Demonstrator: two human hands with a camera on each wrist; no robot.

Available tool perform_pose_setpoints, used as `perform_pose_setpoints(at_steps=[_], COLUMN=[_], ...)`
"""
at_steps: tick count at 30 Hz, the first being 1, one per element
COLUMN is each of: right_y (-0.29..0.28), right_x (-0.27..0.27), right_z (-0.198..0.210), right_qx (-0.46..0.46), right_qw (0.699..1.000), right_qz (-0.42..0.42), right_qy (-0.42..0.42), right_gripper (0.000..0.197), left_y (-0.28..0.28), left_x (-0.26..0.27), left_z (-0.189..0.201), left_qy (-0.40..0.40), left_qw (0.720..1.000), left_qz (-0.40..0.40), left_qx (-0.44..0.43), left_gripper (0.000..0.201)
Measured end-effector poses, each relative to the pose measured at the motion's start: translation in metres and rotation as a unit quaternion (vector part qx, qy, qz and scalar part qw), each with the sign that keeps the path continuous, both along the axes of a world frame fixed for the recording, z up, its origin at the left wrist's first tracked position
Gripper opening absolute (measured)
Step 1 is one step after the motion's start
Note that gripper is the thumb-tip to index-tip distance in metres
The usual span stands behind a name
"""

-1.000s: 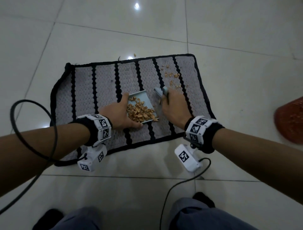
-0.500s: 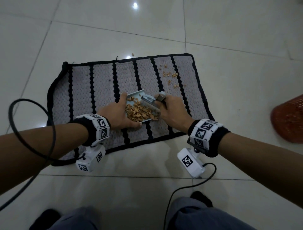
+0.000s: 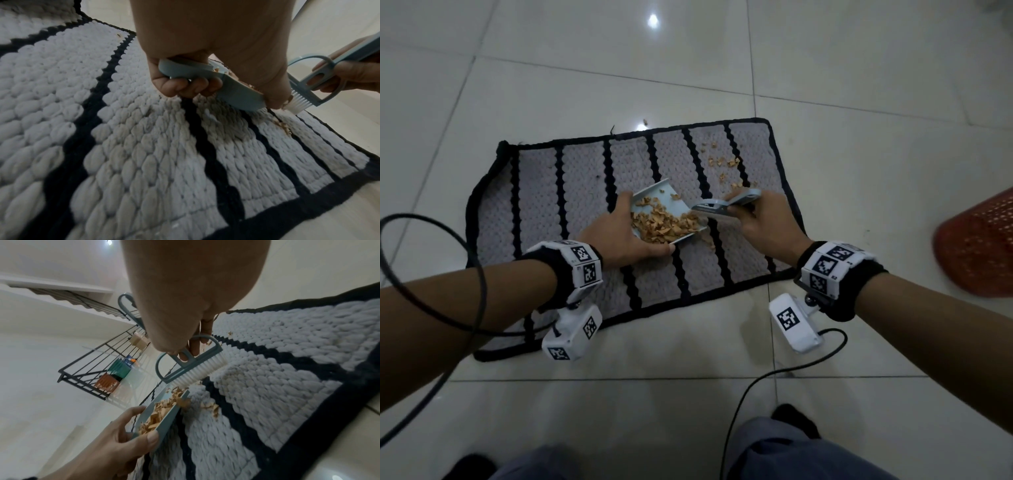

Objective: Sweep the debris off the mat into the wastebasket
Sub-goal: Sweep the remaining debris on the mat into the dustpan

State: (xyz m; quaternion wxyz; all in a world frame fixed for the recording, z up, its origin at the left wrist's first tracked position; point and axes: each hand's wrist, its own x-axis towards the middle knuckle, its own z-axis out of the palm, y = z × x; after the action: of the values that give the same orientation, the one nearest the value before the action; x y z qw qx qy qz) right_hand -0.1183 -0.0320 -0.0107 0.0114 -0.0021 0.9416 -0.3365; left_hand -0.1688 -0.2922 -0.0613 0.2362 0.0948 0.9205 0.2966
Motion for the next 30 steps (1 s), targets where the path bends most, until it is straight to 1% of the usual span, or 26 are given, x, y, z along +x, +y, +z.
perform_pose_setpoints(at_steps=[2,3,5,7,10,12,14,16,19,21,23,27,30], right_y=[0.007,0.011,0.021,0.033,0.050,0.062,0.070,0.072,0.066,0.059,0.050,0.036,0.034], right_x=[-0.003,-0.005,-0.013,-0.025,-0.046,-0.062,-0.077,-0.092,-0.119,-0.140,-0.159,-0.189,-0.196], right_z=[0.004,0.005,0.005,0.007,0.009,0.007,0.004,0.002,-0.002,-0.005,-0.006,-0.003,-0.007], right_qx=[0.008,0.009,0.000,-0.015,-0.032,-0.022,-0.008,0.004,-0.006,-0.024,-0.036,-0.005,0.017], right_qw=[0.999,0.999,0.997,0.994,0.990,0.989,0.989,0.989,0.992,0.996,0.998,1.000,0.998], right_qz=[-0.029,-0.049,-0.081,-0.105,-0.138,-0.143,-0.146,-0.134,-0.101,-0.070,-0.040,0.007,0.041], right_qy=[-0.009,-0.010,-0.006,-0.001,0.011,0.024,0.035,0.056,0.070,0.051,0.019,-0.018,-0.042], right_gripper=[0.015,0.019,0.028,0.032,0.030,0.026,0.022,0.022,0.018,0.015,0.016,0.014,0.014], left_y=[0.003,0.005,0.008,0.014,0.024,0.032,0.038,0.042,0.044,0.046,0.047,0.048,0.050], left_x=[-0.002,-0.004,-0.010,-0.022,-0.043,-0.057,-0.070,-0.080,-0.086,-0.086,-0.085,-0.085,-0.082], left_z=[0.004,0.006,0.010,0.015,0.025,0.030,0.032,0.031,0.026,0.022,0.017,0.011,0.009], left_qy=[0.002,0.007,0.020,0.034,0.053,0.067,0.064,0.053,0.042,0.035,0.035,0.041,0.042], left_qw=[1.000,1.000,0.999,0.997,0.993,0.989,0.985,0.982,0.980,0.980,0.979,0.978,0.978], left_qz=[0.002,0.000,-0.025,-0.061,-0.092,-0.111,-0.129,-0.143,-0.155,-0.158,-0.163,-0.156,-0.141], left_qx=[0.009,0.007,-0.007,-0.022,-0.048,-0.075,-0.095,-0.109,-0.114,-0.115,-0.120,-0.135,-0.148], left_gripper=[0.110,0.111,0.113,0.116,0.119,0.122,0.125,0.128,0.129,0.128,0.130,0.129,0.131])
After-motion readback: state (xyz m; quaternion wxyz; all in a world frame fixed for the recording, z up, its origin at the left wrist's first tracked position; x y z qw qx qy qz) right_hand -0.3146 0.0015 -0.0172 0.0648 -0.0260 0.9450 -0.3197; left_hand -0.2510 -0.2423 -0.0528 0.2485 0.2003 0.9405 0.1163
